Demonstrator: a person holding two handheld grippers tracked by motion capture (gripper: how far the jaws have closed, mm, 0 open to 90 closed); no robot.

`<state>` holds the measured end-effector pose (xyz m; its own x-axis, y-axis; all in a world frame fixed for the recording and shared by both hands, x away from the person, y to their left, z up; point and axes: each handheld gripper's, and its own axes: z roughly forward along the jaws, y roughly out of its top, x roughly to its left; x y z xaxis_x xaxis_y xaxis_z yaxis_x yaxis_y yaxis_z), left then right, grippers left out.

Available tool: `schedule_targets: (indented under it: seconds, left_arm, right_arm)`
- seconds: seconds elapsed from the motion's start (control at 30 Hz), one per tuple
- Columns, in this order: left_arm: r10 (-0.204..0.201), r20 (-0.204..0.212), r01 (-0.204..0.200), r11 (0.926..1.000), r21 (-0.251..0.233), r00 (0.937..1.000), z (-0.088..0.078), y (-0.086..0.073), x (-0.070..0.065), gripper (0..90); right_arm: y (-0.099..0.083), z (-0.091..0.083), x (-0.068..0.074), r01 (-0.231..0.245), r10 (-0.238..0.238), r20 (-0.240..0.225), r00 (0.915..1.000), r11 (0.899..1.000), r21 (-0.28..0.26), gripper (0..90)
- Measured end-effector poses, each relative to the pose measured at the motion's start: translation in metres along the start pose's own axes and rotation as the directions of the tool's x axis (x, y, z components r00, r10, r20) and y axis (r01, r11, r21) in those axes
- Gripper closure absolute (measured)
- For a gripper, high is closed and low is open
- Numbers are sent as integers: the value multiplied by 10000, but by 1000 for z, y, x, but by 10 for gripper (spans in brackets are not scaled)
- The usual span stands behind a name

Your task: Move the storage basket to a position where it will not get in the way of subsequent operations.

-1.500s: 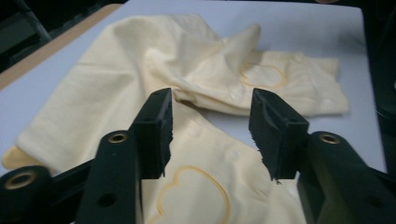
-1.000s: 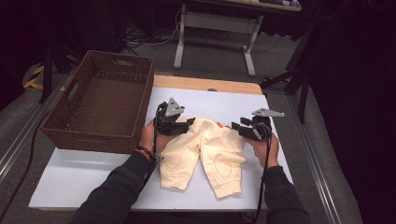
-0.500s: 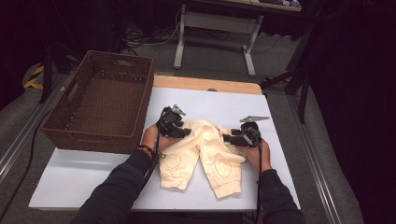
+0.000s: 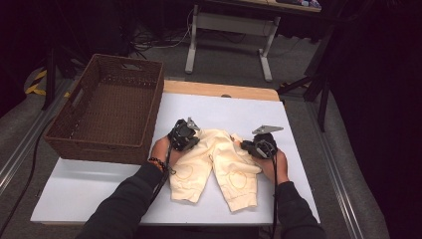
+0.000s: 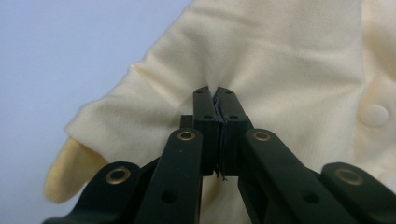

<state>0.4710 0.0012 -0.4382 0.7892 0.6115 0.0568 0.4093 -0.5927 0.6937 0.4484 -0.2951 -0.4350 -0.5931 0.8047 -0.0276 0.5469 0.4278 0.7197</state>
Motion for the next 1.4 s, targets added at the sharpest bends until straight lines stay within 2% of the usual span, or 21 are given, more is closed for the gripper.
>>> schedule_targets:
  seconds: [0.1,0.17,0.23,0.27,0.43,0.5,0.57,0.63,0.77,0.87,1.03,1.17,1.3,1.4]
  left_arm:
    - [-72,-544,48,9989,-456,9985,-7,6,3,891]
    - [-376,-858,297,9953,-922,9956,-12,11,8,891]
    - [-595,-1031,466,9913,-1228,9929,-16,17,13,892]
    - [-563,-1255,400,9908,-1291,9905,-19,21,15,893]
    - [-491,-1763,155,9823,-1869,9831,-31,35,21,892]
    - [-661,-1667,321,9795,-1989,9838,-33,34,20,889]
    - [-809,-1479,501,9782,-2014,9857,-33,31,18,887]
    - [-535,-1486,256,9826,-1840,9875,-32,24,12,888]
    - [-227,-832,93,9875,-1575,9963,-30,3,-1,889]
    - [127,-416,-183,9905,-1363,9991,-30,-12,-13,890]
    - [561,-14,-558,9907,-1239,9984,-36,-36,-30,891]
    - [789,213,-756,9893,-1248,9967,-44,-51,-40,892]
    - [1095,295,-1055,9877,-1153,9935,-49,-61,-48,893]
    - [1104,362,-1058,9882,-1111,9932,-49,-65,-49,893]
  right_arm:
    - [4,-4,-1,157,-145,441,9989,9995,-262,872]
    - [8,-7,-3,233,-208,708,9973,9991,-343,878]
    - [14,-11,-6,222,-158,976,9951,9977,-648,880]
    - [18,-13,-8,245,-152,1147,9933,9965,-803,881]
    - [36,-31,-15,232,118,1946,9808,9840,-1766,882]
    - [38,-36,-16,270,170,2153,9764,9795,-1997,881]
    - [36,-38,-16,290,157,2215,9750,9799,-1974,881]
    - [31,-37,-16,129,274,2002,9794,9802,-1975,880]
    - [14,-31,-10,85,173,1618,9867,9876,-1570,878]
    - [-3,-28,-6,-27,186,1160,9931,9908,-1352,875]
    - [-28,-28,8,12,42,498,9988,9940,-1094,867]
    - [-43,-33,23,429,-399,322,9987,9943,-980,866]
    - [-43,-44,29,648,-621,267,9977,9908,-1188,754]
    - [-35,-53,28,586,-494,573,9971,9835,-1711,637]
